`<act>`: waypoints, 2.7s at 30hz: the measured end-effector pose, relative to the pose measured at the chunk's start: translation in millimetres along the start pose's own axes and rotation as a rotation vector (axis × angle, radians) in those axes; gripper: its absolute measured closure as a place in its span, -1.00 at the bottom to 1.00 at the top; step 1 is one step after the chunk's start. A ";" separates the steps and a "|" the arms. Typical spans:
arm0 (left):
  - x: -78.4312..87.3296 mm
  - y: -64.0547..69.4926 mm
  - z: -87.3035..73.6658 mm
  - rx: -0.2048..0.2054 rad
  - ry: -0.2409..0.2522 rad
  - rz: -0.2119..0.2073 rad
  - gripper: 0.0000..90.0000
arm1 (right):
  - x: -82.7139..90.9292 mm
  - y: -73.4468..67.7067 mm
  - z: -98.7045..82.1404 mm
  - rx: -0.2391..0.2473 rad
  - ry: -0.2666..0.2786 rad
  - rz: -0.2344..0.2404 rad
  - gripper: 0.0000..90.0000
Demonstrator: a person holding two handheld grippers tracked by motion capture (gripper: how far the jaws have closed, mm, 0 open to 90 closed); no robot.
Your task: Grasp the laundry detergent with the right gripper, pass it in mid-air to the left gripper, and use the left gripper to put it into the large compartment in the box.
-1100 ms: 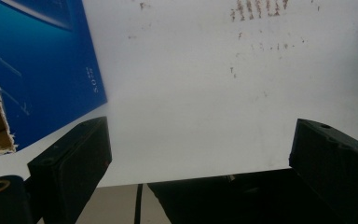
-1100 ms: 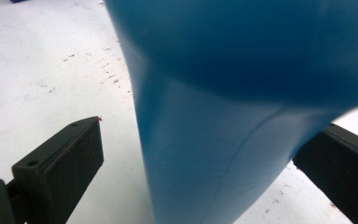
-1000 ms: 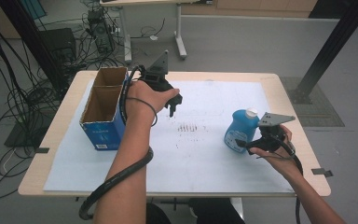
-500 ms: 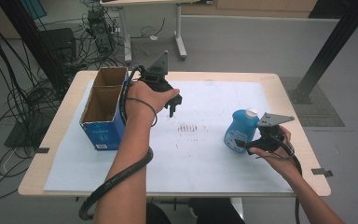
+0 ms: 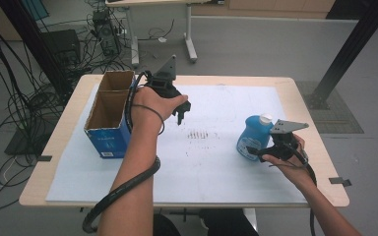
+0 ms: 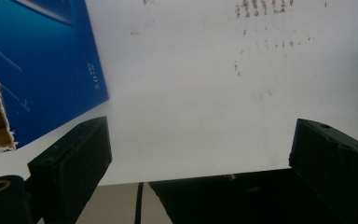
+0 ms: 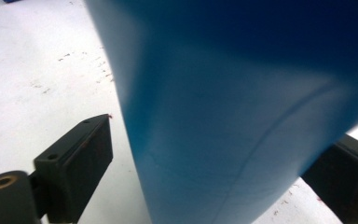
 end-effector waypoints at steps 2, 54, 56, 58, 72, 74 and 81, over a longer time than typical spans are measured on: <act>-0.5 -0.9 -0.4 0.000 -0.003 0.003 -0.87 | -0.3 0.4 0.1 0.002 0.001 -0.002 -0.75; 3.4 -1.9 0.4 0.000 0.023 0.002 -0.86 | -2.7 0.3 1.9 -0.007 0.024 0.031 -0.06; 3.7 -2.3 0.5 0.000 0.024 0.003 -0.86 | -2.7 0.3 2.0 -0.007 0.025 0.031 -0.06; 3.7 -2.3 0.4 0.000 0.024 0.002 -0.86 | -2.7 0.3 1.9 -0.007 0.026 0.030 -0.06; 3.4 -1.8 -0.2 0.000 0.021 0.003 -0.86 | -2.6 0.2 1.8 -0.004 0.027 0.030 -0.05; 3.4 -2.1 -0.4 -0.002 0.018 0.005 -0.86 | -2.7 0.1 1.8 -0.005 0.027 0.029 -0.05; 3.7 -1.2 0.0 -0.001 0.020 0.006 -0.86 | -2.8 0.2 1.9 -0.003 0.028 0.028 -0.05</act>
Point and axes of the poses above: each handheld gripper's, and its own axes: x roughly backward along the jaws, z roughly out of its top, y roughly to its right, the point moved 9 cm from there along -x, roughly forward along the jaws, and after that the axes turned 3 degrees about x, right-handed, at the moved point
